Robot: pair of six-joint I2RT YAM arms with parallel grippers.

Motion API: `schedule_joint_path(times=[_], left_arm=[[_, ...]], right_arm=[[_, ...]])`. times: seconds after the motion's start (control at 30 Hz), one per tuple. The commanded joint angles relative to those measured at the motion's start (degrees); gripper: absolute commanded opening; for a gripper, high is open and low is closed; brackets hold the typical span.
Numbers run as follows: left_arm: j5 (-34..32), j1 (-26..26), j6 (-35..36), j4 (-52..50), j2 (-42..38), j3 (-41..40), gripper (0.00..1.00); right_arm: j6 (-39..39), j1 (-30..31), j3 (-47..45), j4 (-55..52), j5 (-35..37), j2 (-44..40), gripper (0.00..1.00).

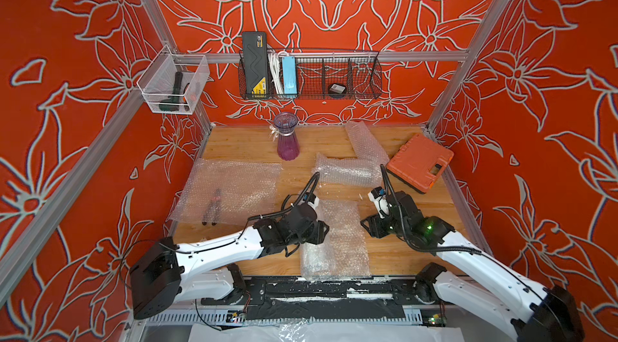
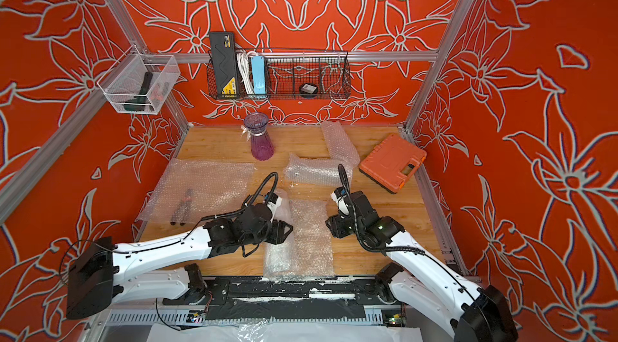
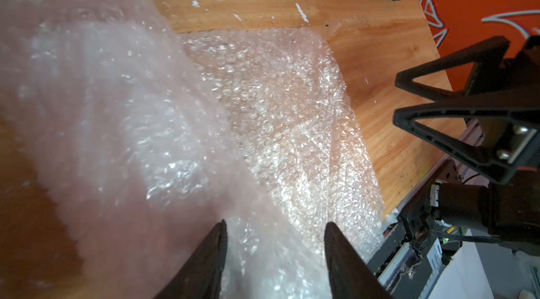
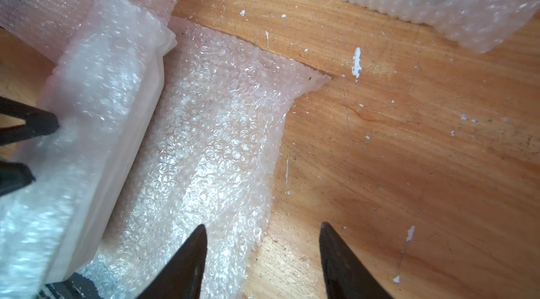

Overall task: Unwrap the vase from the bubble wrap
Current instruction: Unwrap the bubble wrap at the center of the board.

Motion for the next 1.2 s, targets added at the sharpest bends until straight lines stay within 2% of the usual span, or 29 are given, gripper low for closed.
schedule_joint_path(times=[0.0, 0.1, 0.2, 0.23, 0.3, 0.4, 0.5, 0.63, 0.83, 0.93, 1.0, 1.07, 1.1, 1.17], left_arm=[[-1.2, 6.5, 0.7, -13.9, -3.1, -4.4, 0.56], [-1.6, 10.3, -0.8, -13.8, -6.6, -5.4, 0.55], [1.0, 15.4, -1.4, -13.8, -6.3, -5.2, 0.56], [-0.3, 15.5, -1.0, -14.5, -6.5, -4.2, 0.57], [-4.2, 14.3, 1.1, -16.6, -6.6, -0.9, 0.63], [-19.1, 6.3, 4.1, -26.4, -0.9, 9.1, 0.7], [-23.5, 2.1, 6.0, -30.2, 5.4, 16.7, 0.72], [-20.2, 1.0, 7.7, -24.9, 9.9, 19.9, 0.74], [-19.5, 1.4, 11.0, -20.6, 19.1, 26.1, 0.76], [-18.0, 4.1, 12.8, -20.9, 23.1, 29.5, 0.77], [-17.7, 6.6, 14.1, -21.8, 24.0, 30.4, 0.86], [-15.3, 9.1, 15.4, -22.2, 24.0, 30.4, 0.9], [-14.4, 10.1, 15.7, -22.2, 23.6, 30.0, 0.91], [-12.6, 11.2, 16.0, -22.3, 22.9, 29.3, 0.94]], right_arm=[[-1.7, 0.1, 2.7, -0.7, 0.1, -0.9, 0.64], [-2.5, 0.1, 3.7, -1.7, 0.2, -1.1, 0.65], [-2.8, 0.1, 4.7, -2.1, -0.4, -1.3, 0.65], [-2.8, 0.2, 5.1, -2.4, -0.5, -1.5, 0.65], [-2.9, 0.1, 5.6, -2.7, -0.4, -2.0, 0.66], [-2.9, 0.1, 5.4, -2.1, -0.3, -2.1, 0.66], [-2.7, 0.1, 5.2, -1.1, -1.5, -0.9, 0.67], [-2.5, 0.1, 5.5, -1.0, -1.9, -0.3, 0.69], [-2.3, 0.1, 4.6, -1.3, -1.2, -2.1, 0.71], [-2.1, 0.2, 4.1, -0.8, -2.5, -1.9, 0.72], [-2.1, 0.2, 3.9, -0.4, -3.5, -2.4, 0.73], [-2.5, 0.2, 3.1, 0.7, -4.3, -3.5, 0.75], [-3.2, 0.3, 2.6, 1.1, -4.6, -3.9, 0.78], [-4.7, 0.4, 2.3, 1.0, -4.3, -4.3, 0.98]])
